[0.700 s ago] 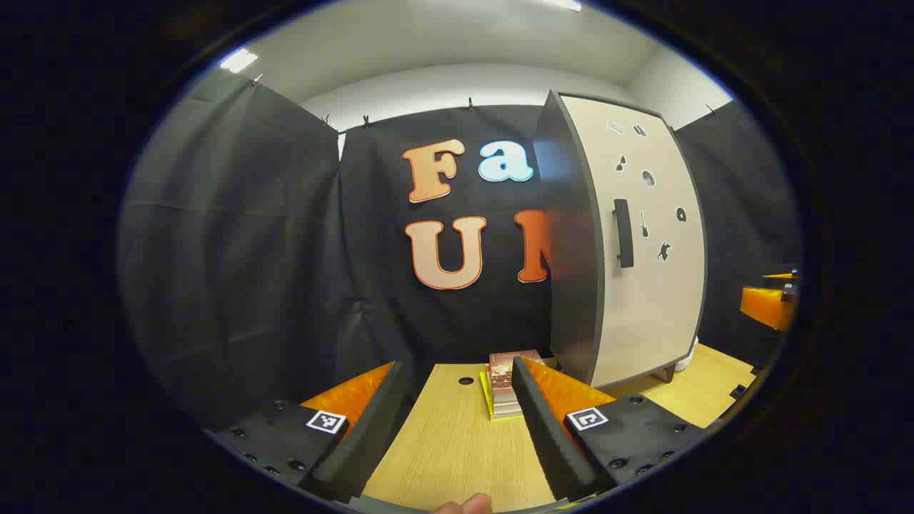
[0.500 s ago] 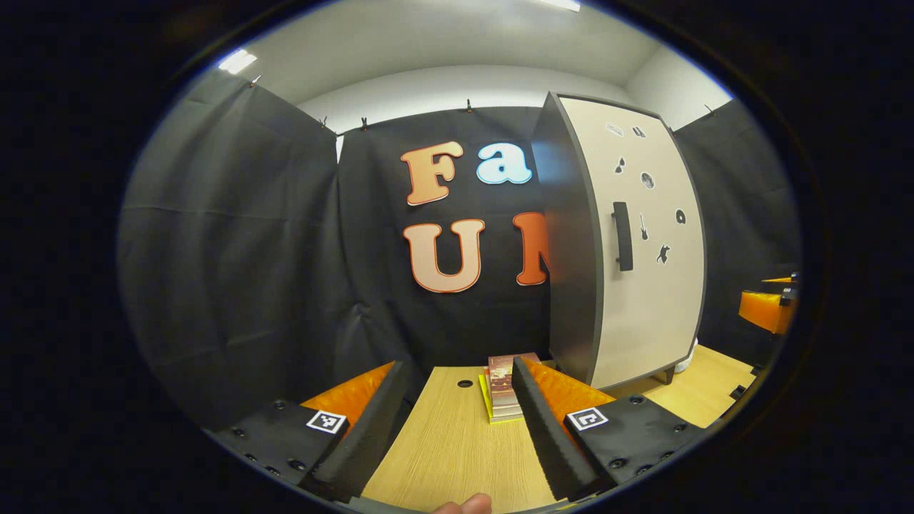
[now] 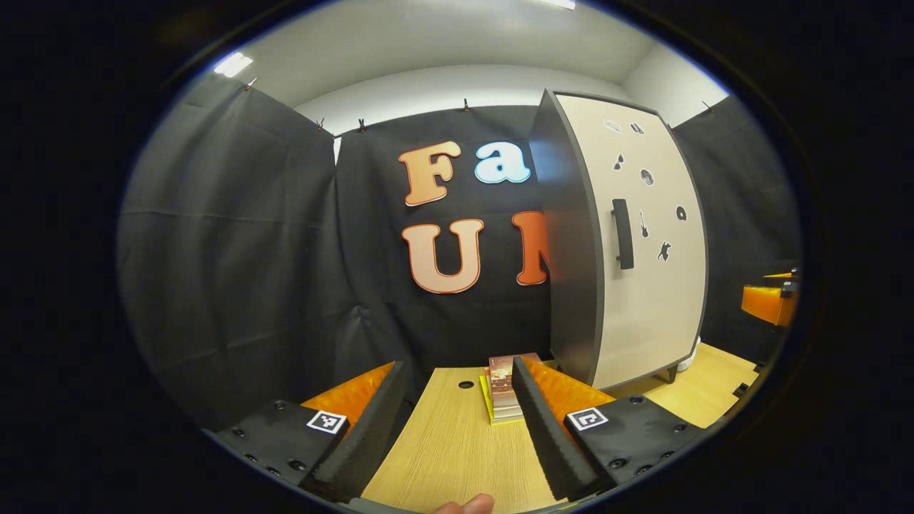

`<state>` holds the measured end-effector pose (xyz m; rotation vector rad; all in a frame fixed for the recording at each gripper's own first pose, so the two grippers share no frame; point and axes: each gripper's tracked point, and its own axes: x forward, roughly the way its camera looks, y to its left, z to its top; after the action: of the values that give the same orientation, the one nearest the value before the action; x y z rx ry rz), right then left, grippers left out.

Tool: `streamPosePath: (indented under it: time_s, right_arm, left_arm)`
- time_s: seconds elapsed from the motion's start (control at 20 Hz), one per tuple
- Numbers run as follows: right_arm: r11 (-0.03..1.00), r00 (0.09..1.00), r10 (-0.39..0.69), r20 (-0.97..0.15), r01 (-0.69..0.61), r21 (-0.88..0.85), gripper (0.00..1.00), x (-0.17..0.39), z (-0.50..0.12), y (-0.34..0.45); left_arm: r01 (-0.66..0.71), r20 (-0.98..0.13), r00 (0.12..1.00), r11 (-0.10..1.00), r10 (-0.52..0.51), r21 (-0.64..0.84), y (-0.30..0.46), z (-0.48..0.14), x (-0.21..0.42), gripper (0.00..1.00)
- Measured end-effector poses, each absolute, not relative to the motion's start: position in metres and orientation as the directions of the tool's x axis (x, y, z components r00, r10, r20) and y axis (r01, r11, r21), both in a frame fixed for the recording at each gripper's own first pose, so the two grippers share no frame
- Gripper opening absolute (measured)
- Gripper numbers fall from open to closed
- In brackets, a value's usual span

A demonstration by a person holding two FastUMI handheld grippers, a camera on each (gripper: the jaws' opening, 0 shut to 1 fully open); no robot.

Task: Open the cabinet door with the right hand, grasp the bottle in the cabinet with the left hand and place it on the coaster, then close the cabinet door with the right hand.

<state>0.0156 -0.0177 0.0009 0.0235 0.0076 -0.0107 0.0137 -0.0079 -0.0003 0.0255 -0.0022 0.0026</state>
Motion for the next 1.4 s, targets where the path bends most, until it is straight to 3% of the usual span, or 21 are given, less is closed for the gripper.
streamPosePath:
  time_s: [0.35,0.95,1.4]
  right_arm:
    - [0.999,1.0,0.018,-0.006,-0.018,0.028,0.95,0.053,0.015,-0.005]
    - [0.994,0.993,0.102,0.053,-0.101,-0.028,0.94,0.189,0.084,0.046]
    - [0.997,0.997,0.07,0.045,-0.069,-0.027,0.92,0.276,0.096,0.05]
  left_arm:
    - [-0.002,-0.026,1.0,1.0,0.003,0.017,-0.002,-0.014,0.027,0.96]
    - [-0.06,-0.087,0.994,0.998,0.061,0.012,0.047,-0.047,0.061,0.96]
    - [-0.125,-0.145,0.981,0.992,0.126,0.013,0.089,-0.071,0.09,0.97]
